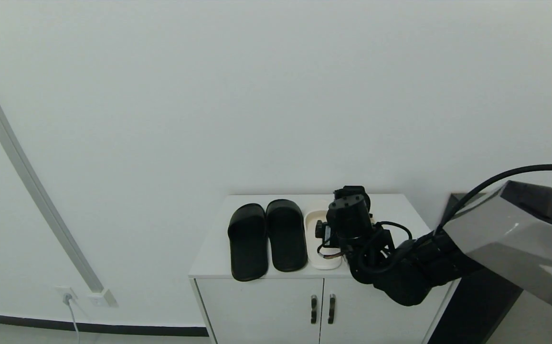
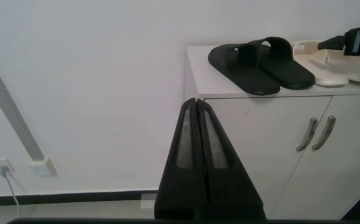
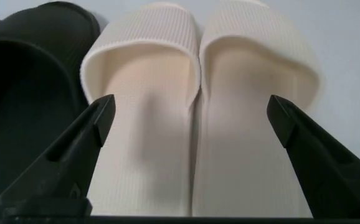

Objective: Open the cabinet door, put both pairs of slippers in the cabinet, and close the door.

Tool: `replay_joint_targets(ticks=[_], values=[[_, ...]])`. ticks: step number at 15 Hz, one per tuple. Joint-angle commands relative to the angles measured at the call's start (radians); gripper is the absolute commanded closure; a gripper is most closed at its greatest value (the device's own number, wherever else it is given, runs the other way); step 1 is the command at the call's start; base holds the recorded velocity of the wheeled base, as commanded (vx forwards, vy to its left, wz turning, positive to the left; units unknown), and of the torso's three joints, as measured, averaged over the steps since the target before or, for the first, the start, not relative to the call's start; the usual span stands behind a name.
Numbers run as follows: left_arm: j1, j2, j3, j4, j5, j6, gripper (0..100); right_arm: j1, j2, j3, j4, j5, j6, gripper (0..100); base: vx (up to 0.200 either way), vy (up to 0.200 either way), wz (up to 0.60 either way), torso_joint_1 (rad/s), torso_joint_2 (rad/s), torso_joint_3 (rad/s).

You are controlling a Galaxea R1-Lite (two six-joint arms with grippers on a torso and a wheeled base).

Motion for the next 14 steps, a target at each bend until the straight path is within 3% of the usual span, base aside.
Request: replay_joint_targets(ticks=[1, 13, 14], values=[[0.0, 0.0, 0.0, 0.0, 0.0, -0.001, 100, -0.02, 0.068, -0.052, -0.001, 0.005, 0.0, 0, 0.0, 0.0, 0.0, 0.0, 0.0, 0.0], [0.0, 0.0, 0.001, 0.0, 0.0, -0.001, 100, -0.121, 0.236, -0.293, 0.004, 0.067, -0.093, 0, 0.0, 0.0, 0.0, 0.0, 0.0, 0.0], [0.0, 0.0, 0.0, 0.0, 0.0, -0.001, 100, -0.122, 0.237, -0.294, 0.004, 0.07, -0.095, 100, 0.0, 0.0, 0.0, 0.0, 0.0, 0.0]])
